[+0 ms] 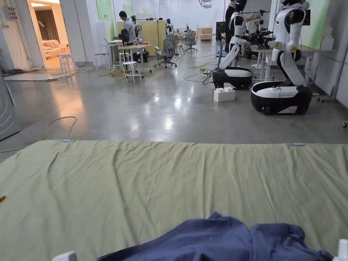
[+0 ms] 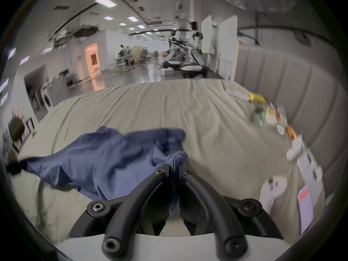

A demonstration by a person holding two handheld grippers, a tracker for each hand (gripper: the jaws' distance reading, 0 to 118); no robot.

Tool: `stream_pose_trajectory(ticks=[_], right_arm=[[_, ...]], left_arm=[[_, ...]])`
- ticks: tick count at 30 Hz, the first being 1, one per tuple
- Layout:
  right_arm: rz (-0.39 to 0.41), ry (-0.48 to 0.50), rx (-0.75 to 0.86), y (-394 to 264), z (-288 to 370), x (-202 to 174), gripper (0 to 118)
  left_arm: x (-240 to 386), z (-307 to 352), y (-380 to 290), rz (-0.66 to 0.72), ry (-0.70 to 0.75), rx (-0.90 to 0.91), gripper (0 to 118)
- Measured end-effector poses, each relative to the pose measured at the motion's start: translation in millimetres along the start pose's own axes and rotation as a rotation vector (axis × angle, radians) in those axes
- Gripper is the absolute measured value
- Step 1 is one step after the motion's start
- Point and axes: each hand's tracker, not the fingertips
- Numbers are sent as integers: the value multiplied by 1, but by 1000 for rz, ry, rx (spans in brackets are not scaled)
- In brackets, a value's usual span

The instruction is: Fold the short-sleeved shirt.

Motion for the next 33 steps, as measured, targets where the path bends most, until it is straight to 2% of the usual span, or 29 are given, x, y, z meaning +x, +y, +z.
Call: stream_pose_trajectory(ticks=[2, 4, 6, 13, 17, 20, 21, 22, 23, 24, 26, 28, 33], right_arm=[[-136, 28, 20, -18, 27, 23, 8], [-189, 14, 58, -36, 55, 39, 8], [-168, 19, 32, -52, 81, 50, 8], [-230, 68, -123, -124, 157, 75, 8], [-202, 66, -148, -140, 177, 72, 8], [-152, 44, -155, -142, 176, 70, 15], [-145, 13, -159, -144, 176, 72, 34], [-148, -3, -156, -145, 178, 72, 66], [-192, 1, -137, -146, 188, 77, 80], [-216, 11, -108, -147, 197, 79, 80], [-260, 26, -18, -147, 220, 84, 79], [-257, 25, 71, -143, 246, 79, 80], [-81, 61, 272, -132, 308, 44, 93]], left_arm=[[-3, 36, -23, -6, 2, 13, 4], [-8, 66, -40, 4, -5, 26, 4], [-24, 90, -52, 1, -19, 21, 4], [-30, 164, -97, -63, -21, -147, 4], [-39, 173, -114, -86, -25, -181, 4], [-39, 171, -115, -75, -28, -143, 9], [-38, 171, -114, -76, -15, -138, 26], [-36, 173, -112, -86, 24, -132, 63], [-30, 181, -110, -127, 41, -114, 86], [-26, 190, -109, -159, 21, -81, 94], [-9, 213, -107, -230, 7, -5, 93], [12, 235, -104, -289, 18, 71, 93], [70, 290, -97, -345, -32, 271, 93]])
